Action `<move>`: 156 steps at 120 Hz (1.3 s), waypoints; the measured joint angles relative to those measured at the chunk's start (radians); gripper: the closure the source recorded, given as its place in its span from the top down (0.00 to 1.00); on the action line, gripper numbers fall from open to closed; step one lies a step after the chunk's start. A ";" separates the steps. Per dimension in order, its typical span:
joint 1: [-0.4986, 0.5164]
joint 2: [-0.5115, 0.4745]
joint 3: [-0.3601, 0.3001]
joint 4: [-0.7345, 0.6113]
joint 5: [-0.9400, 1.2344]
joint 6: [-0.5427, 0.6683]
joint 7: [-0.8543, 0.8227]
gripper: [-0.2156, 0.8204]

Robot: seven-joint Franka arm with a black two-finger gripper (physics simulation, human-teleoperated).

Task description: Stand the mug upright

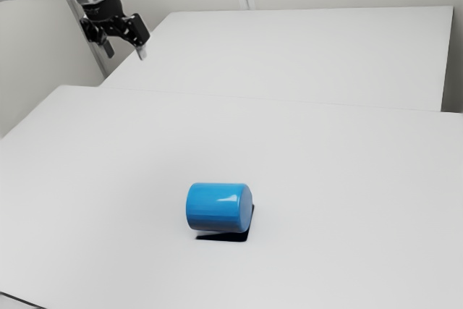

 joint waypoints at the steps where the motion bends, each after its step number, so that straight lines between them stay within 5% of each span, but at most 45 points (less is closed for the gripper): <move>1: 0.001 0.000 0.000 0.000 -0.003 -0.003 0.000 0.79; 19: -0.007 0.013 0.039 -0.049 -0.108 -0.023 -0.005 0.79; 37: 0.032 0.004 0.146 -0.356 -0.429 0.066 0.067 0.79; 50: 0.292 0.001 -0.002 -0.565 -0.662 0.134 0.170 0.79; 59: 0.363 -0.004 -0.052 -0.700 -0.809 0.175 0.258 0.79; 93: 0.324 -0.009 -0.082 -0.927 -1.120 0.249 0.565 0.79; 156: 0.337 0.042 -0.160 -1.012 -1.378 0.254 0.925 0.79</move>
